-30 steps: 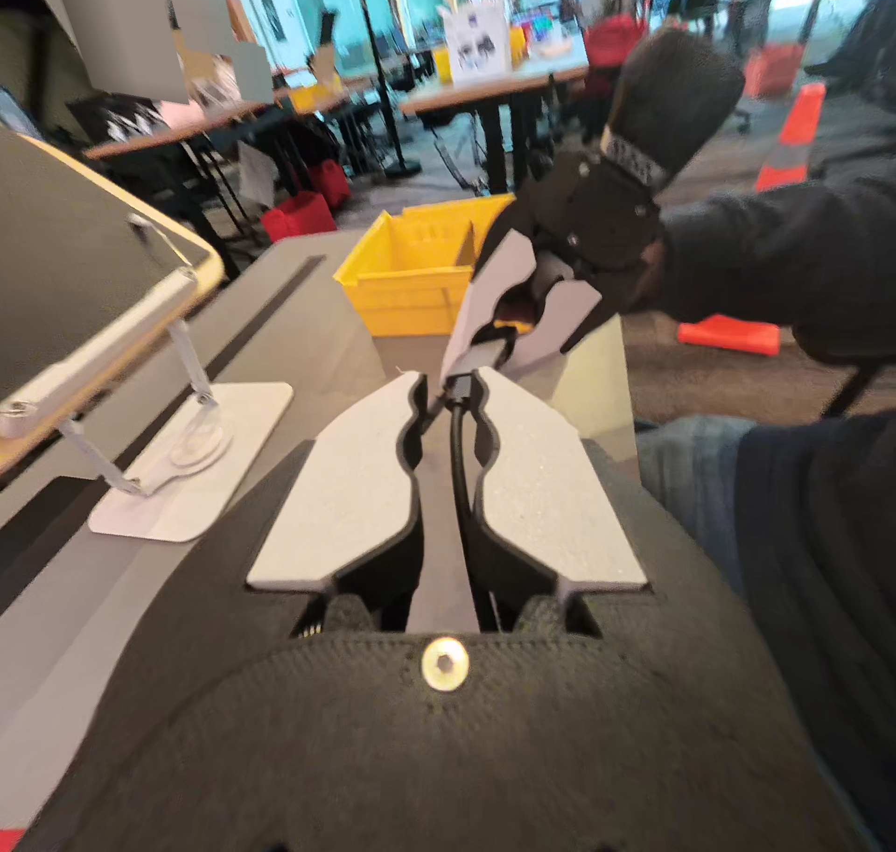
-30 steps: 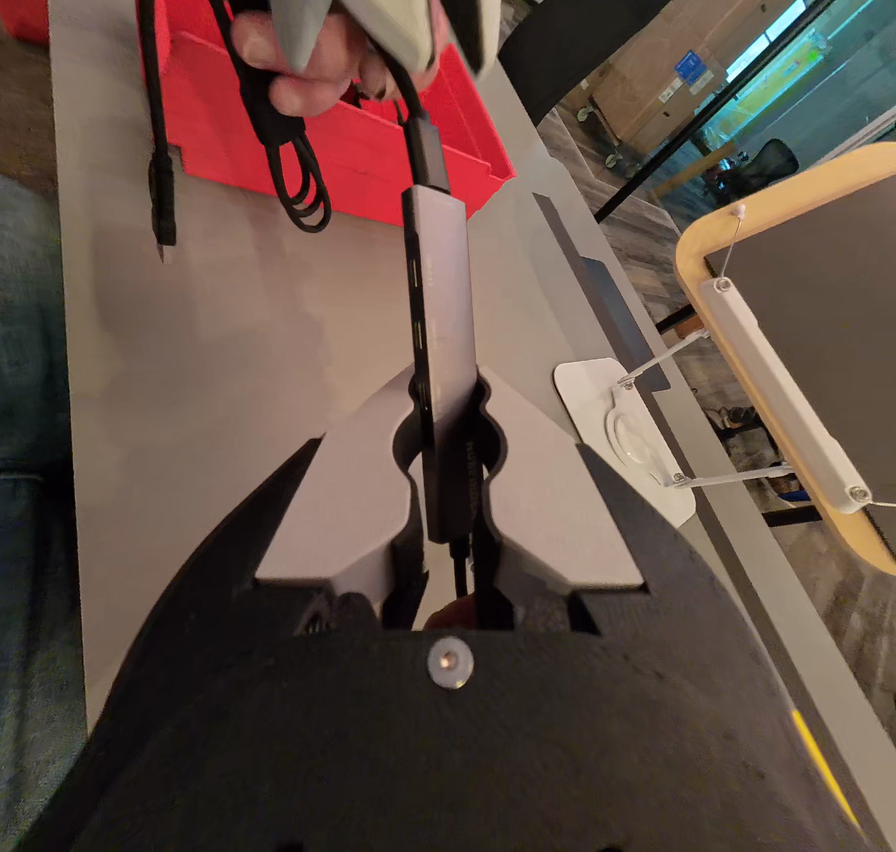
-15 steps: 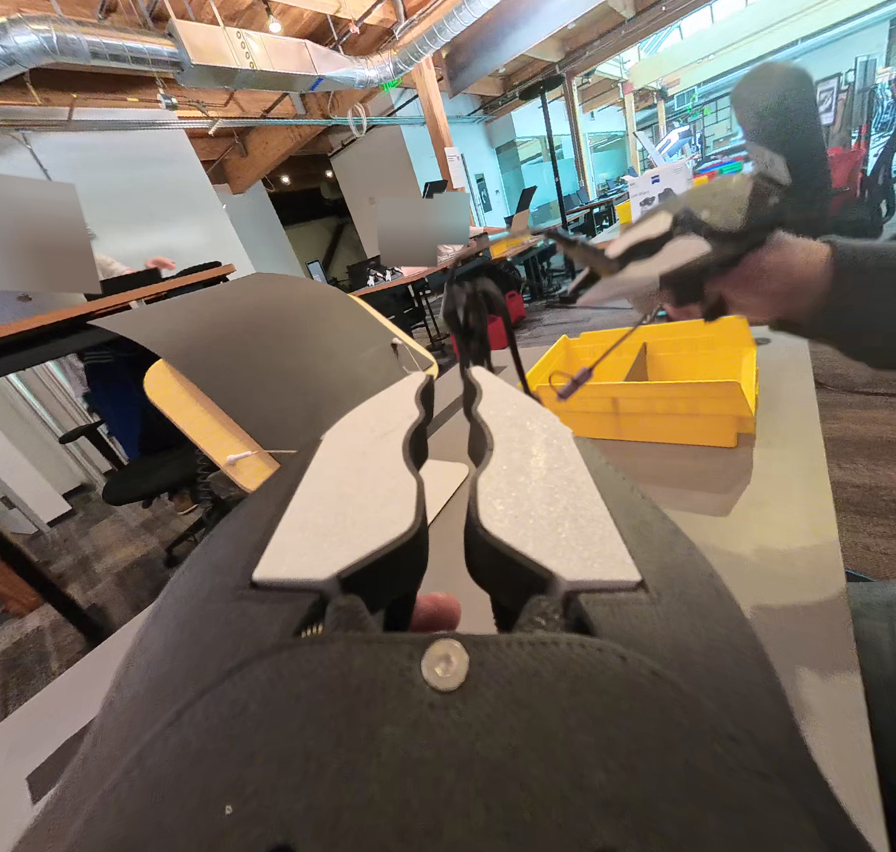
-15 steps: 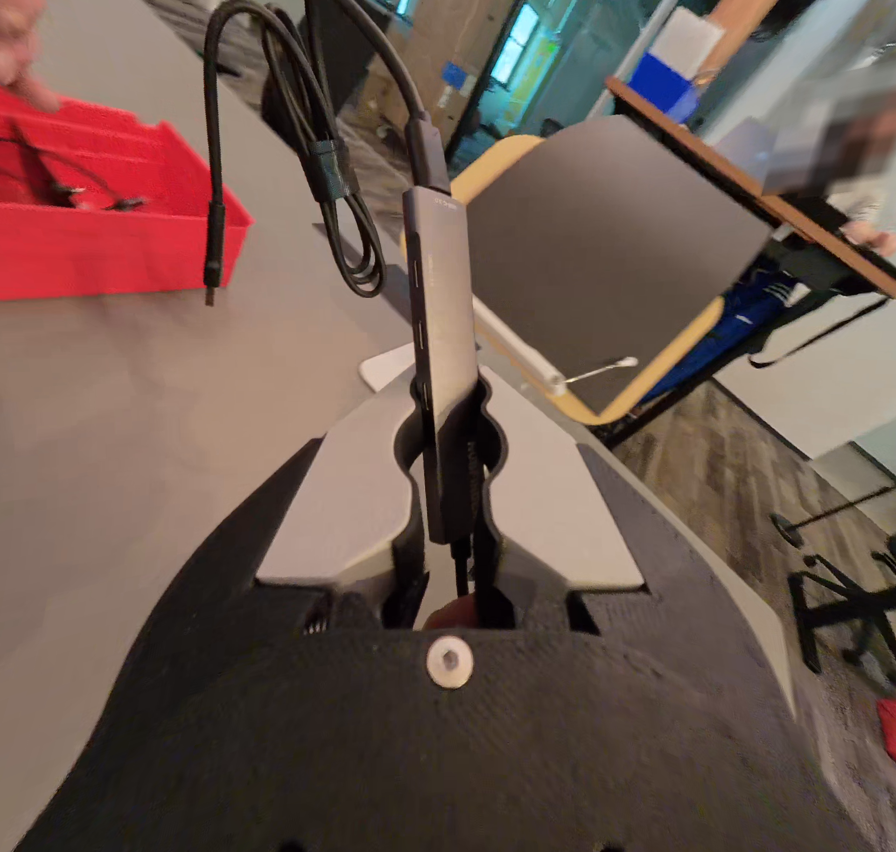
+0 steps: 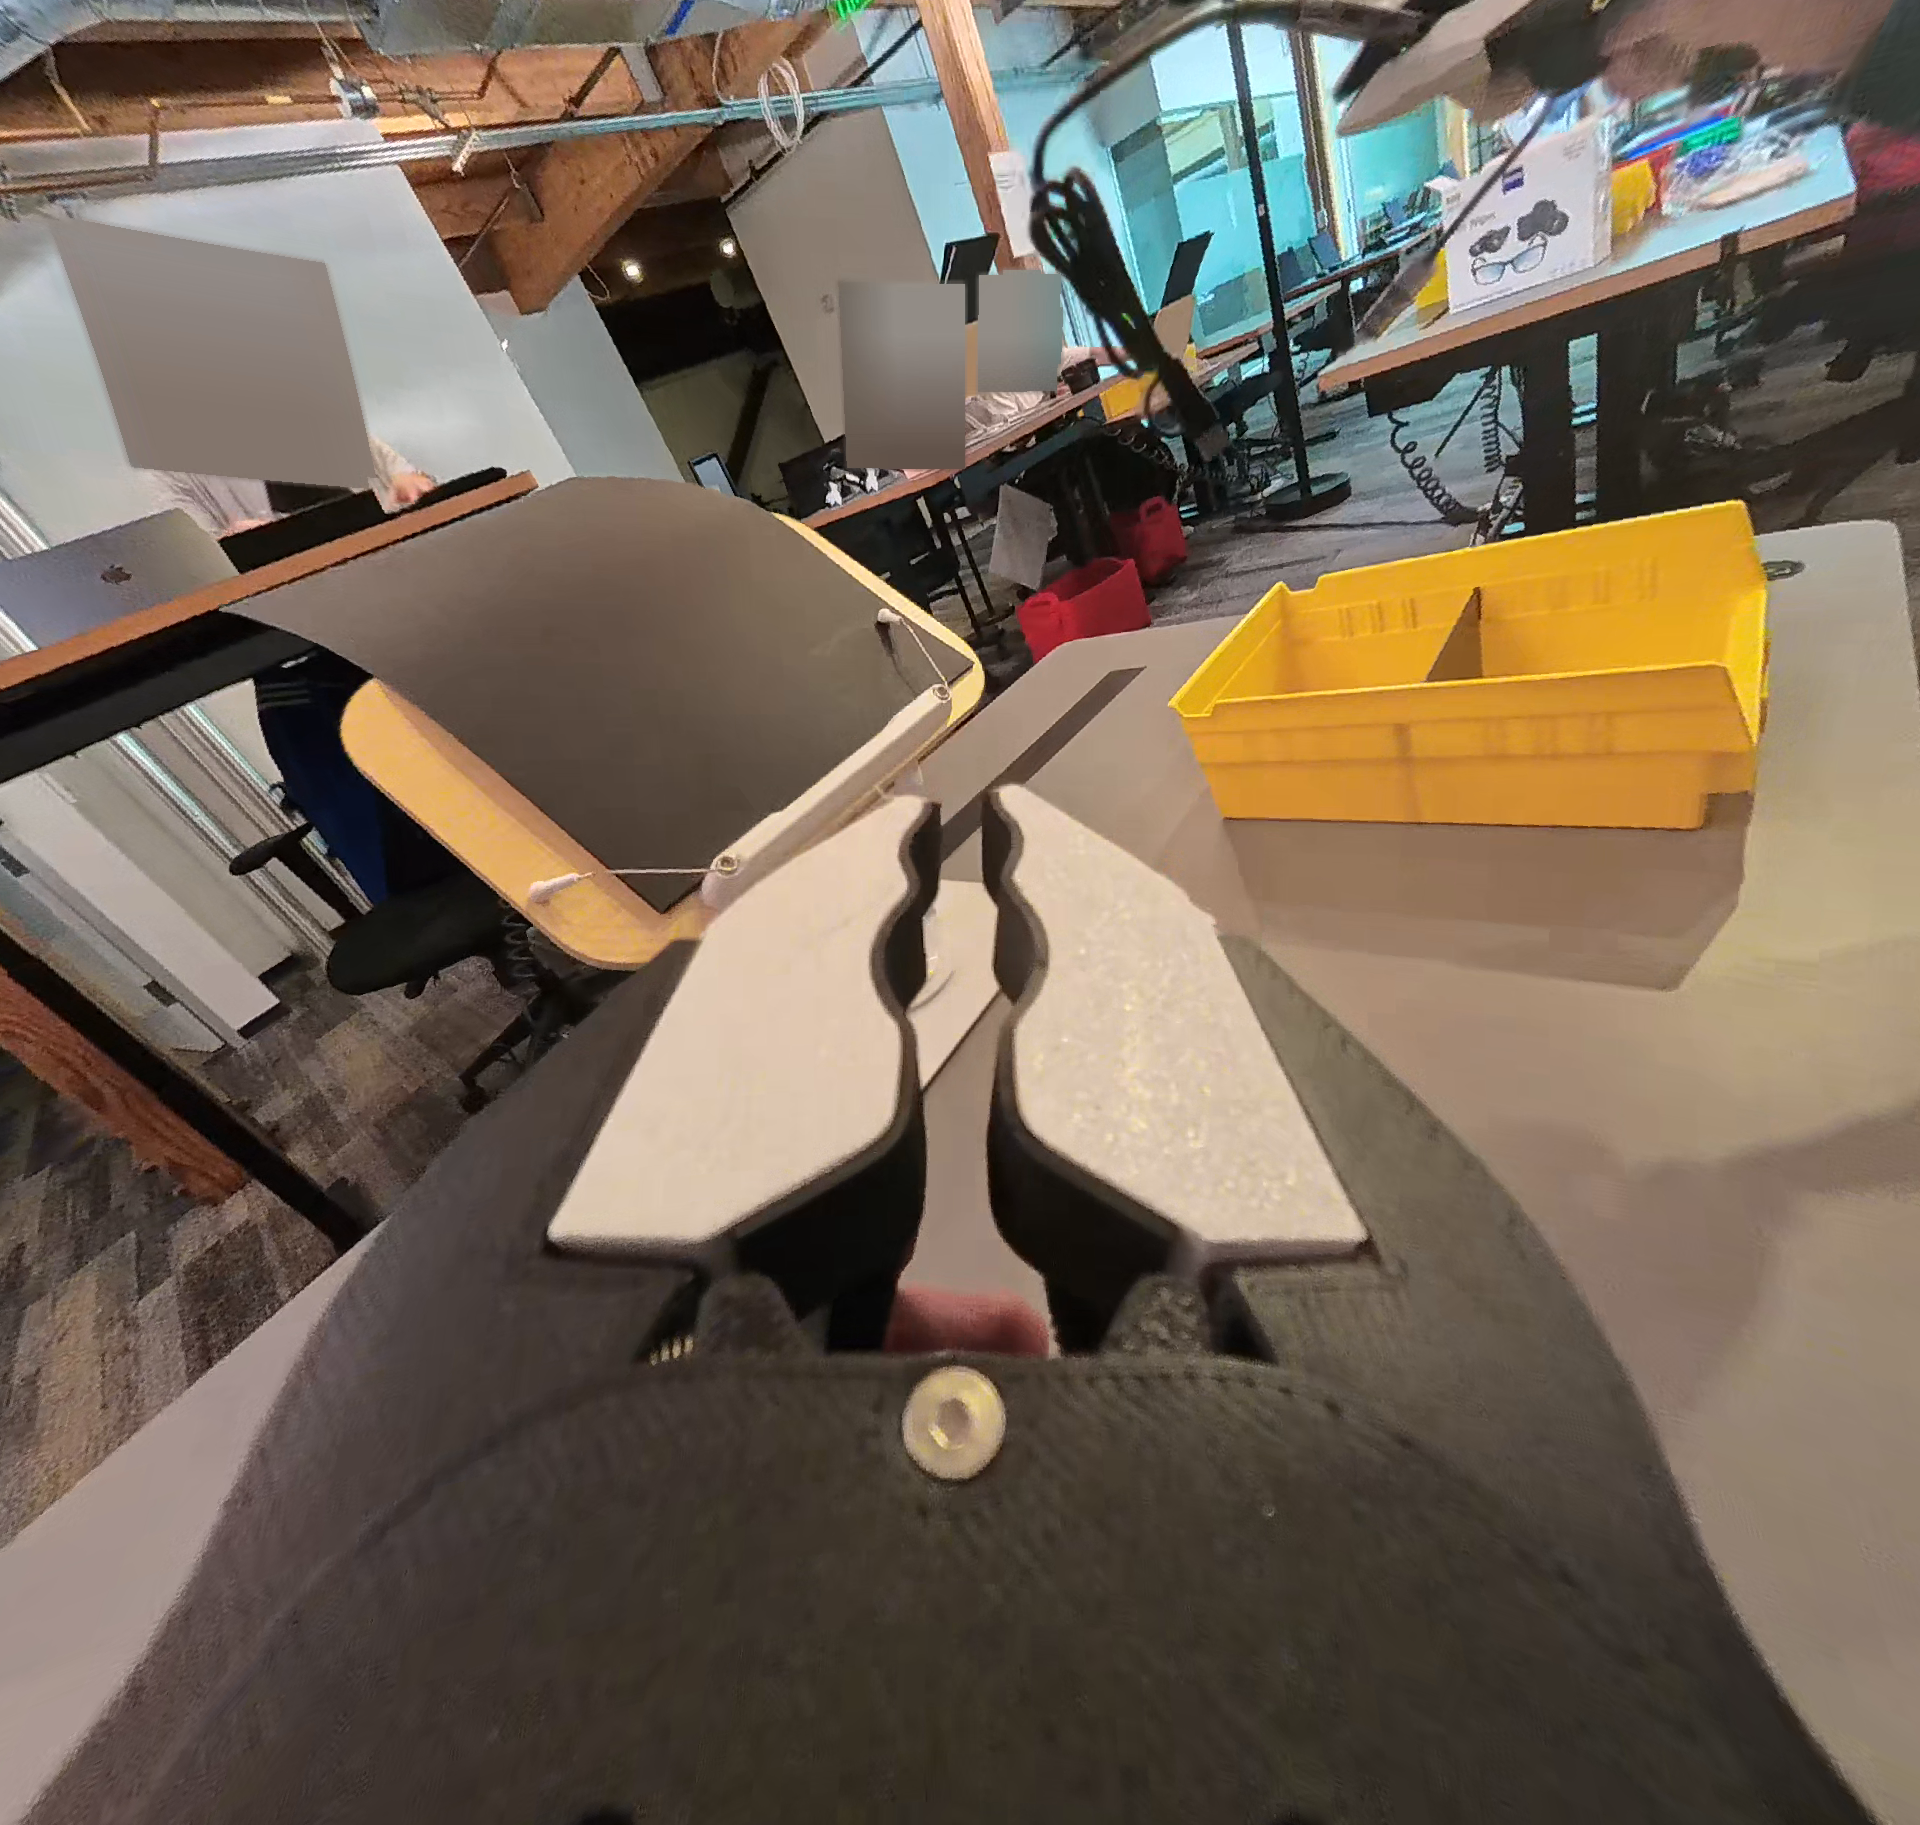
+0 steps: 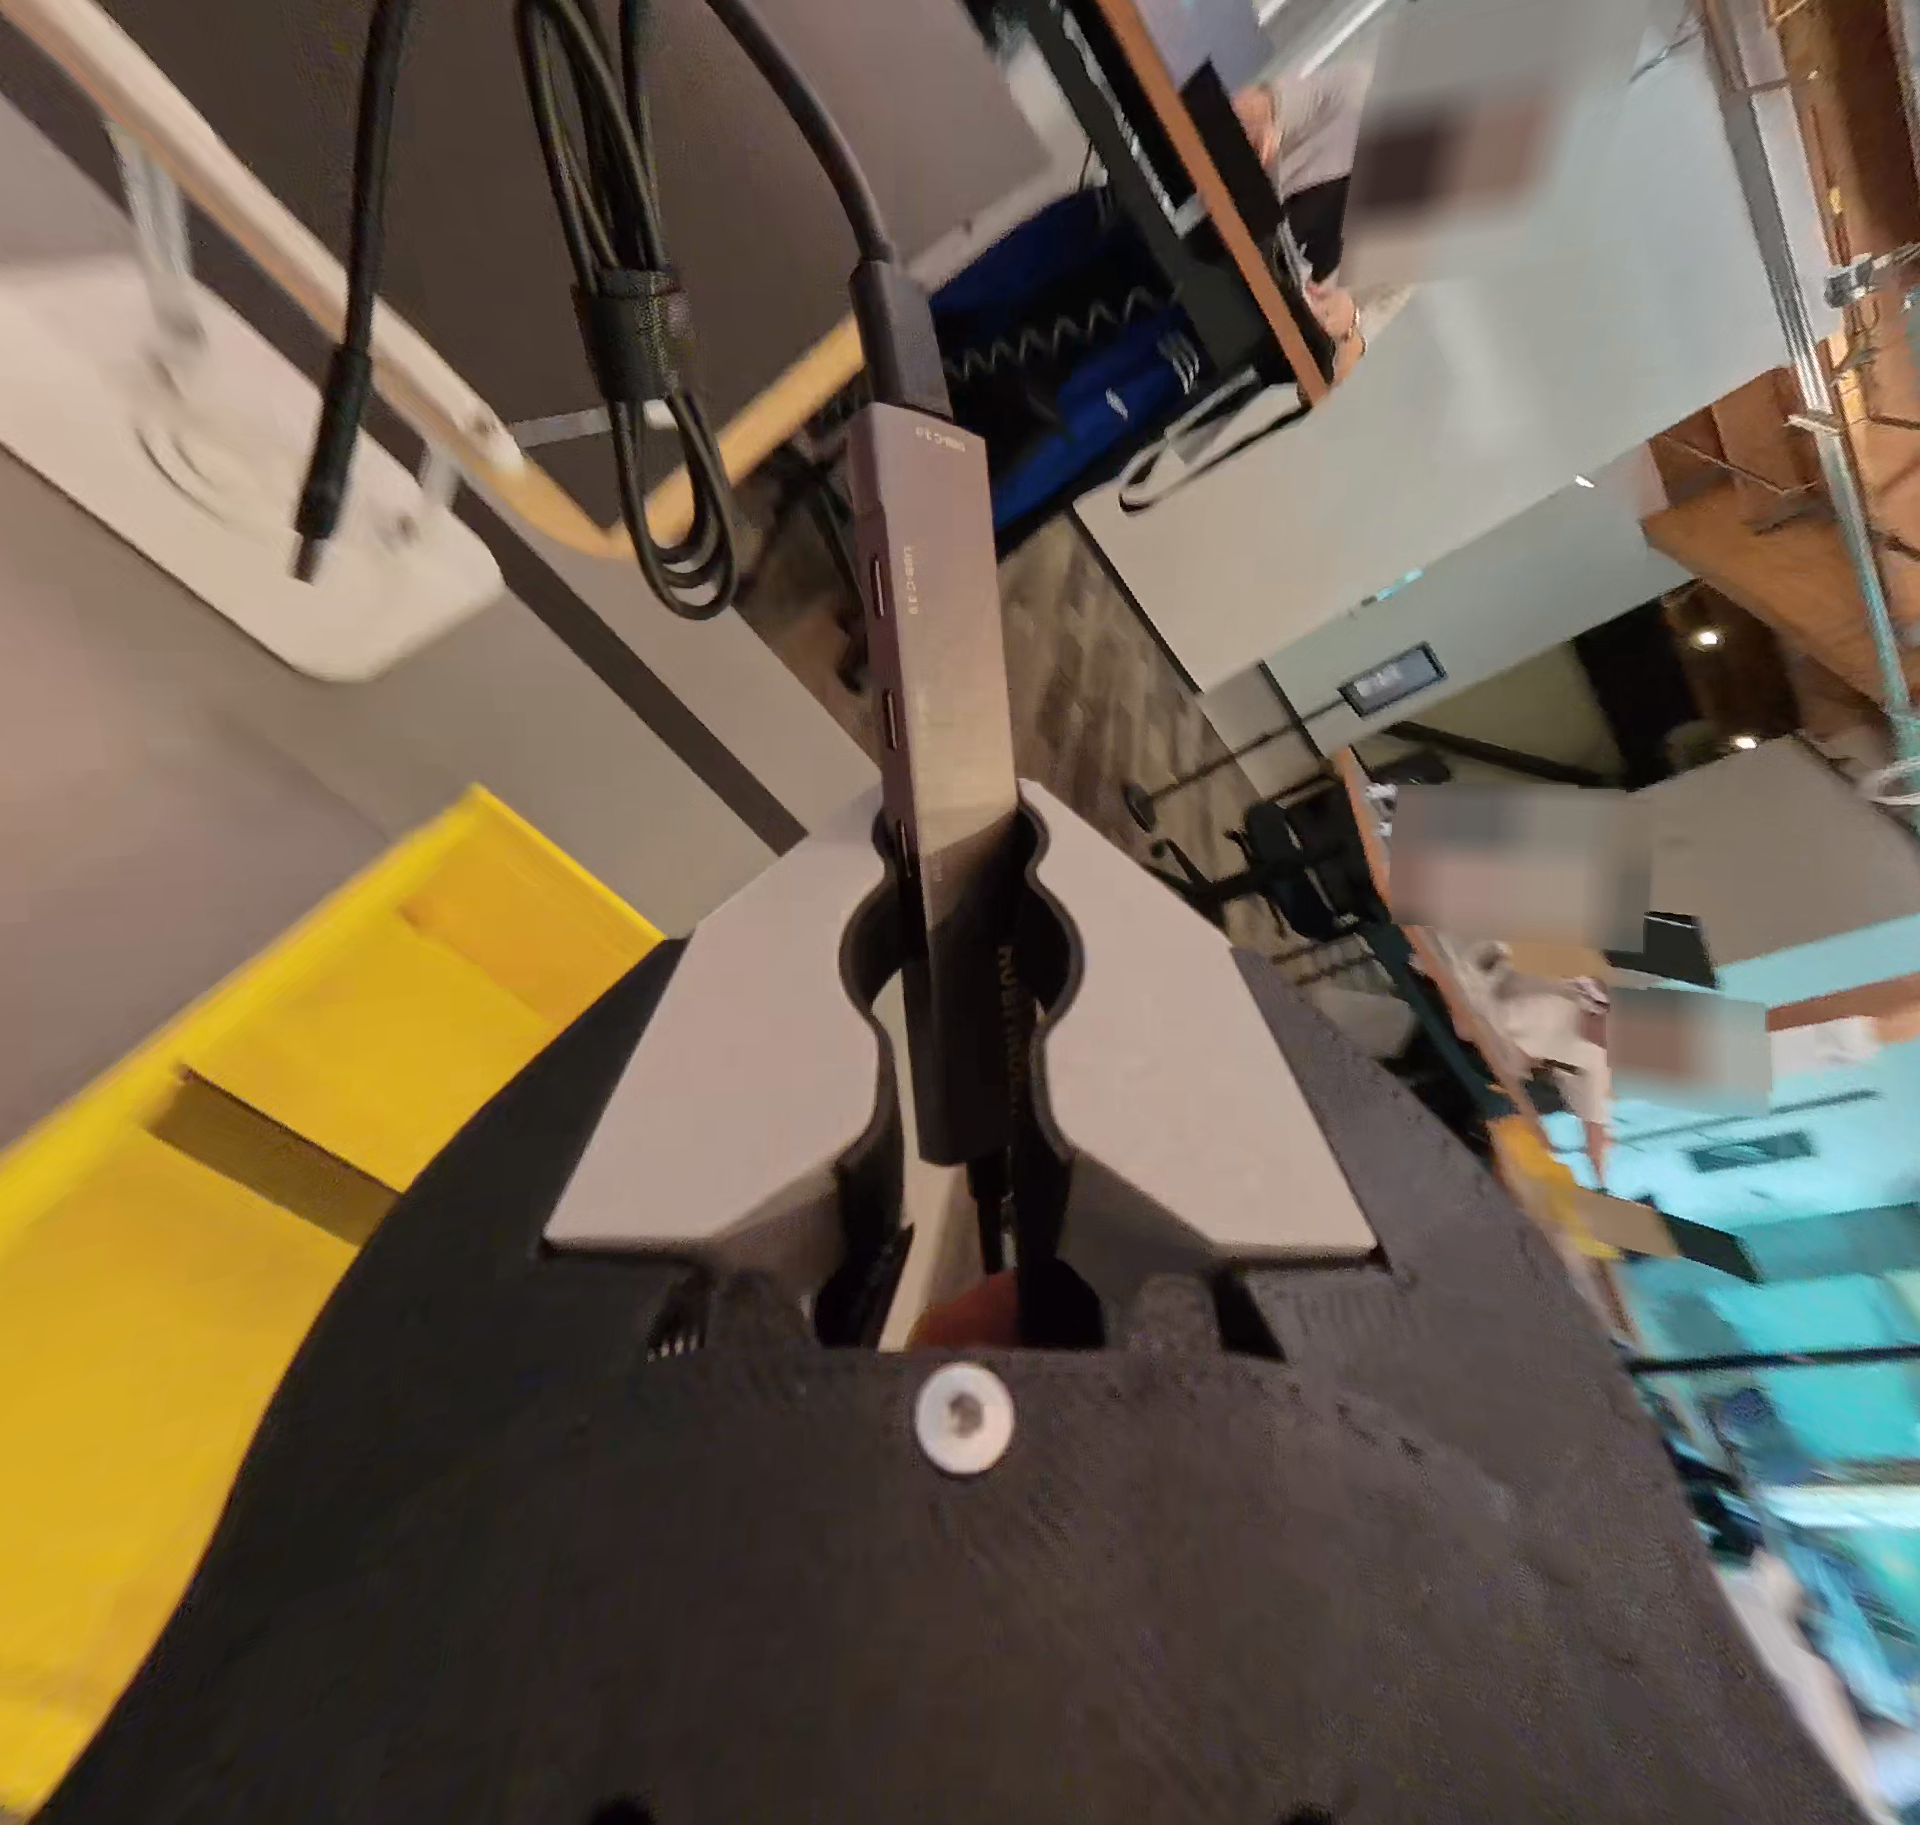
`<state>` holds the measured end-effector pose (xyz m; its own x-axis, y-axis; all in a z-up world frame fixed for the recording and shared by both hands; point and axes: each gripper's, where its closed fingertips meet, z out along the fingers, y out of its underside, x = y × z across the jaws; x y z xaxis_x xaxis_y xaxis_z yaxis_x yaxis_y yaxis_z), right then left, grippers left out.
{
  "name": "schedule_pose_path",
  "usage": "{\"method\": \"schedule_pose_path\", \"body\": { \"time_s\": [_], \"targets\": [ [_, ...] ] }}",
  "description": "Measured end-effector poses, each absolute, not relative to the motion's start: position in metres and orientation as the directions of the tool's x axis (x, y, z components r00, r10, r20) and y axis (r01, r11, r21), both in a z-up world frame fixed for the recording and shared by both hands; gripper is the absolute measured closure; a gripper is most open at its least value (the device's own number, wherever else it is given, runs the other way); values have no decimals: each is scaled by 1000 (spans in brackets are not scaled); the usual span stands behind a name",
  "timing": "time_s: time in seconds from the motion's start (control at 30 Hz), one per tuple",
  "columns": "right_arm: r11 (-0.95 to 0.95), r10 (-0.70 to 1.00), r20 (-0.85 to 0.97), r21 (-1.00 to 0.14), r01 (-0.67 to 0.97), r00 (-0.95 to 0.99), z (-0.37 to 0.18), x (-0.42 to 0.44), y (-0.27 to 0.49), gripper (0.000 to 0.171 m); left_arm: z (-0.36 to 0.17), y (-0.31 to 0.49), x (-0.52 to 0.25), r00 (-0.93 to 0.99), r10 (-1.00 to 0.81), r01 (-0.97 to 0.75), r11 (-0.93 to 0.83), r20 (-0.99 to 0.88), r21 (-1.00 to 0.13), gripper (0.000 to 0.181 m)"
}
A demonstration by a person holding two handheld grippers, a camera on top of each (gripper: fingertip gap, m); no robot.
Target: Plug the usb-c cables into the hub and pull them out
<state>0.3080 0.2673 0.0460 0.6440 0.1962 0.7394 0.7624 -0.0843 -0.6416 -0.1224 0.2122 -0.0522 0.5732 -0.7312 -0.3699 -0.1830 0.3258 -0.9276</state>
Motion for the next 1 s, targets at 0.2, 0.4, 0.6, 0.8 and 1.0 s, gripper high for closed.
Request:
{"method": "schedule_pose_path", "body": {
  "time_s": [0.2,0.4,0.6,0.8,1.0],
  "targets": [
    [-246,272,860,-372,895,432,11,364,273,158,-65,217,-119,566,-728,-225,317,-388,-922,175],
    [-331,420,884,-62,942,206,-37,385,282,158,-75,220,-115,560,-736,-240,296,-381,-925,175],
    [-274,570,819,118,954,63,-102,372,303,158,-84,221,-112,550,-742,-260,285,-385,-922,175],
    [-256,665,742,111,960,92,-153,363,321,158,-91,223,-111,545,-745,-274,277,-386,-921,175],
    [-326,756,614,54,944,226,-202,370,327,160,-97,224,-109,537,-755,-277,265,-377,-924,176]
  ]
}}
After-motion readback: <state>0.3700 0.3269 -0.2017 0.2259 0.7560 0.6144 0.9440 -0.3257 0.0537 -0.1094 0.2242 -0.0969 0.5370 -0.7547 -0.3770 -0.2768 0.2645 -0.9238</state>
